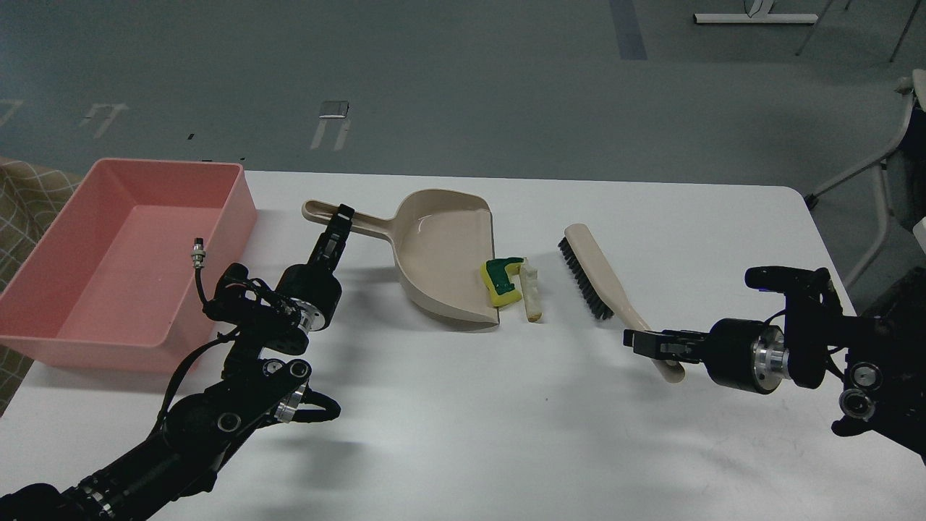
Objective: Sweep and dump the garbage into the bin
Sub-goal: 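Sweep the brush across the sponge into the dustpan with the right gripper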
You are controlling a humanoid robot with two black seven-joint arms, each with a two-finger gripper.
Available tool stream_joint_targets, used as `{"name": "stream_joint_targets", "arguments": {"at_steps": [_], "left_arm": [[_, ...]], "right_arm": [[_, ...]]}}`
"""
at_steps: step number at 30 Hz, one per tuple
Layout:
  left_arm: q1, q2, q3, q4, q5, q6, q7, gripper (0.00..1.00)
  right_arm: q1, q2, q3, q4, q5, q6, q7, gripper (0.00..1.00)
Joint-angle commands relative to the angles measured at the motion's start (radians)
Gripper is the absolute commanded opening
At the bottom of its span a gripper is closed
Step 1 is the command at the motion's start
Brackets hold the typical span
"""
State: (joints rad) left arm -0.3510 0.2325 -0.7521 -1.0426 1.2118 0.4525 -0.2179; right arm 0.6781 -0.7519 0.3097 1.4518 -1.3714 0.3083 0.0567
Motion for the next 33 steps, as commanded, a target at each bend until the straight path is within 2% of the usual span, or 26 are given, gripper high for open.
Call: {"name": "stream_joint_targets", "arguments": {"at_steps": [1,15,20,33], "left_arm": [[0.003,0.007,0.002,-0.01,-0.002,0.0,0.0,0.0],[0.009,0.022,0.002,-0.031,-0.002,-0.006,0.0,0.0],[0.027,0.027,0.002,-0.046,-0.002,-0.006,0.0,0.0],[0.033,0.018,0.002,-0.054,-0.003,-0.006,-0.001,0.0]], "right_arm": [[-0.002,0.035,-0.003,-0.002,0.0,0.002,-0.001,0.0],[-0.009,0.174,0.019,-0.027,0.003,-0.003,-0.009,0.0],[-0.009,0.258,0.066,-0.073,0.003,-0.003,-0.008,0.0],[-0.006,0.338,0.109,-0.085,0.005,-0.005,-0.008,0.0]]}}
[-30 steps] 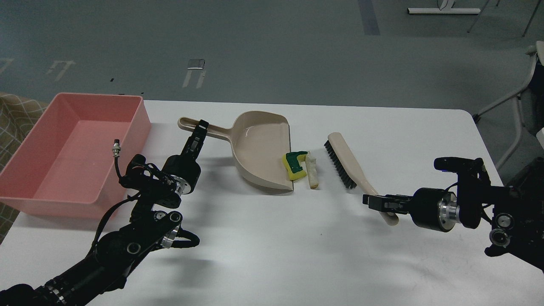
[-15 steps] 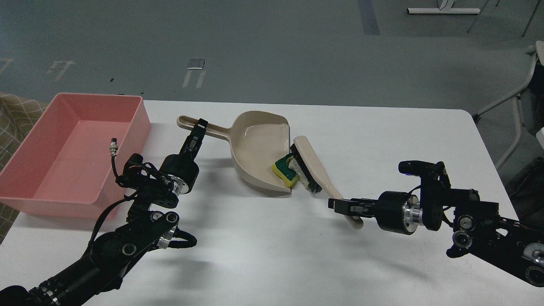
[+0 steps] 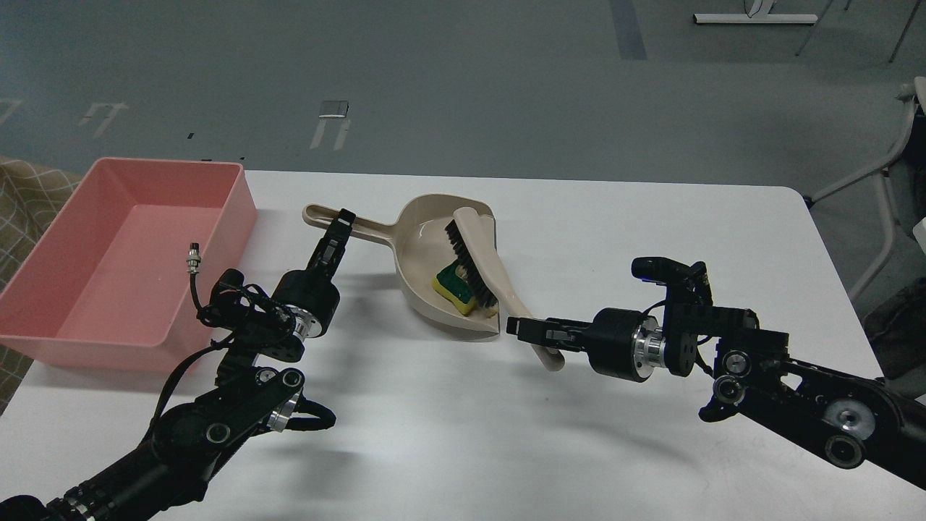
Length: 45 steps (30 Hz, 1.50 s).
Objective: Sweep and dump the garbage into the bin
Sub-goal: 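Sweep the brush across the sponge into the dustpan with the right gripper, then raise the brush away and lift the dustpan toward the pink bin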
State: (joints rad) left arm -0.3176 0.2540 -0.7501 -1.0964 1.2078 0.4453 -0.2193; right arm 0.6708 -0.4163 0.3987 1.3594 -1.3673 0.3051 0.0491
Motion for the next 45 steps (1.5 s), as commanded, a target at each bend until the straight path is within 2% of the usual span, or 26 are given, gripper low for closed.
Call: {"name": "stream_joint_targets", "arguments": {"at_steps": [1,10,19,25,34,39,45], "left_arm": [[0.002,-0.004,0.0,0.0,-0.001,0.001,0.0,0.0],[0.009,-0.015,-0.006,0.0,-0.005,-0.002,-0.002,0.0],[0.011,-0.038,-0.008,0.0,-0.102,-0.013,-0.003,0.0],[0.015,-0.041,-0.017,0.001,-0.149,-0.016,-0.021,0.0],[0.0,-0.081,-0.022,0.0,-0.234,-0.028,-0.021,0.0],[-0.026,-0.067,-0.023,-0.042,-0.284,-0.03,-0.02,0.0],[-0.037,-0.021,-0.055,-0.155,-0.381,-0.03,-0.008,0.0]], "right_arm": [[0.0,0.001,0.031,0.009,0.0,-0.001,0.0,0.0],[0.009,-0.058,0.146,0.024,0.01,0.026,-0.002,0.0],[0.003,-0.188,0.238,0.033,0.066,0.06,-0.002,0.0],[0.001,-0.286,0.279,0.021,0.129,0.059,0.0,0.0],[-0.036,-0.42,0.279,0.0,0.192,0.051,0.005,0.0],[-0.102,-0.435,0.281,-0.005,0.191,0.043,0.006,0.0],[-0.129,-0.427,0.279,-0.002,0.191,0.026,0.008,0.0]]}}
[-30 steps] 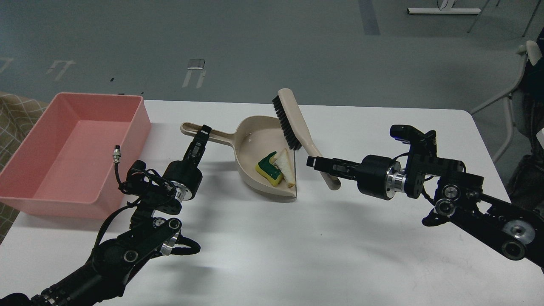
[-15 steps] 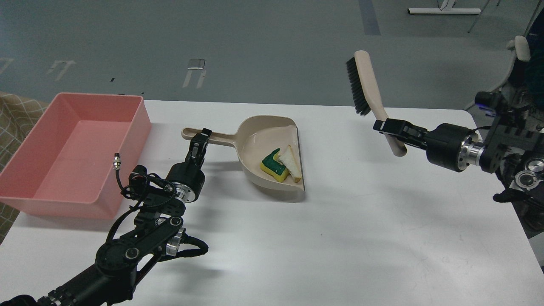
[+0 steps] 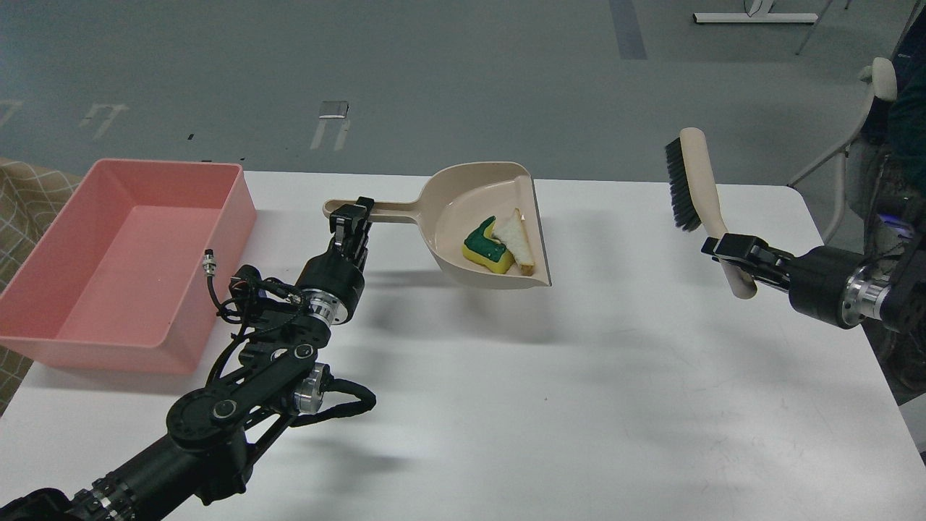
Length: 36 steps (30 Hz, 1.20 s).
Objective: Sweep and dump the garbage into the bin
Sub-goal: 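Raise the brush away and lift the dustpan toward the pink bin, then tilt the dustpan over the pink bin with the left gripper to dump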
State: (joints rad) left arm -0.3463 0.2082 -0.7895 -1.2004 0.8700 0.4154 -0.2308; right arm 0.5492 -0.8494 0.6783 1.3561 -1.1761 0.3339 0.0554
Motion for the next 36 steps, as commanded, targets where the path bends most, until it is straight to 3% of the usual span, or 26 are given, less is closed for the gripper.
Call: {"name": "stream_joint_targets", "arguments": {"at_steps": [1,11,18,23,27,36], "left_arm": [[-0.014,0.034,-0.019,-0.071,-0.058,0.0,0.004,0.0],[-0.019,0.198,-0.102,-0.202,-0.129,-0.001,0.03,0.0],[0.01,0.442,-0.177,-0.291,-0.233,-0.036,0.031,0.0],[0.05,0.609,-0.25,-0.281,-0.321,-0.11,0.028,0.0],[0.162,0.721,-0.325,-0.249,-0.403,-0.179,0.018,0.0],[0.369,0.732,-0.497,-0.146,-0.422,-0.254,-0.01,0.0]], "right_arm": [[-0.012,0.007,0.0,0.001,0.0,-0.003,0.001,0.0],[-0.023,0.023,-0.003,0.008,0.001,-0.004,0.001,0.0],[-0.026,0.061,-0.006,0.012,0.0,-0.006,0.0,0.0],[-0.028,0.07,-0.006,0.015,0.0,-0.006,0.001,0.0],[-0.031,0.076,-0.009,0.015,0.0,-0.006,0.003,0.0],[-0.041,0.09,-0.009,0.017,0.0,-0.004,0.003,0.0]]}}
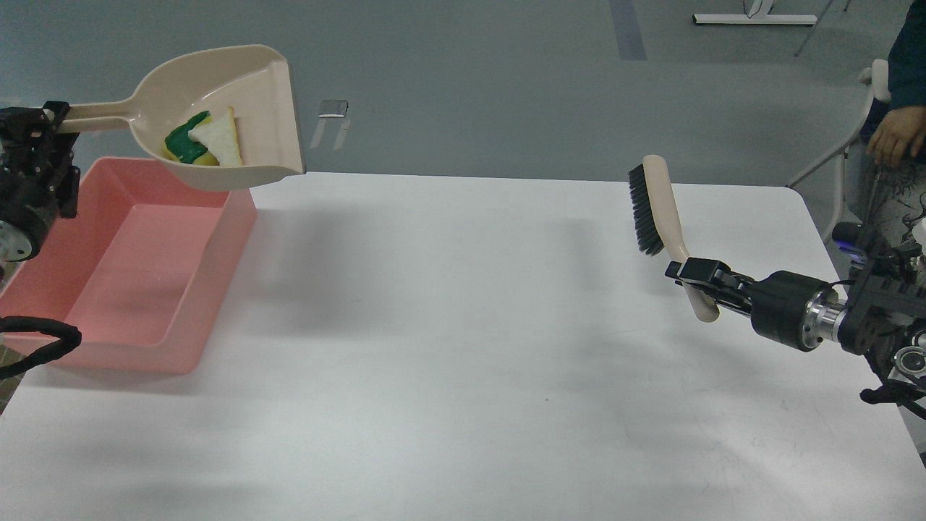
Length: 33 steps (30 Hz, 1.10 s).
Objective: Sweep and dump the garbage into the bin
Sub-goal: 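Tilt the dustpan over the pink bin with the left gripper to dump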
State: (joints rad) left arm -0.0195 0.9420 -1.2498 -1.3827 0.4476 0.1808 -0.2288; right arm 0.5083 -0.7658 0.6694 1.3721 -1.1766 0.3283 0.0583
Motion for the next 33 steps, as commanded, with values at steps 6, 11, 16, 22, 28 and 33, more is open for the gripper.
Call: {"name": "stream_joint_targets", "arguments": {"at_steps": [6,11,16,22,28,33], "left_arm": [[0.084,0.011,-0.109,0.206,0.014,-0.104,-0.03,0.0],[0.115,0.119,-0.122,0.278,0.055,-0.182,-0.079,0.0],[0.141,0.147,-0.12,0.278,0.254,-0.192,-0.132,0.0],[0.141,0.149,-0.12,0.278,0.397,-0.182,-0.142,0.0],[0.144,0.152,-0.111,0.31,0.502,-0.117,-0.146,0.0],[0.141,0.155,-0.111,0.32,0.653,-0.071,-0.175,0.0]], "right_arm": [[-0.005,0.008,-0.001,0.001,0.0,0.002,0.001,0.0],[-0.013,0.01,-0.001,0.001,0.0,0.002,0.001,0.0],[-0.014,0.017,0.001,0.001,0.0,0.003,0.001,0.0],[-0.014,0.037,-0.001,0.001,0.0,0.003,0.0,0.0],[-0.016,0.037,-0.001,-0.001,-0.001,0.002,0.001,0.0],[-0.016,0.037,-0.001,-0.001,-0.001,0.003,0.0,0.0]]}}
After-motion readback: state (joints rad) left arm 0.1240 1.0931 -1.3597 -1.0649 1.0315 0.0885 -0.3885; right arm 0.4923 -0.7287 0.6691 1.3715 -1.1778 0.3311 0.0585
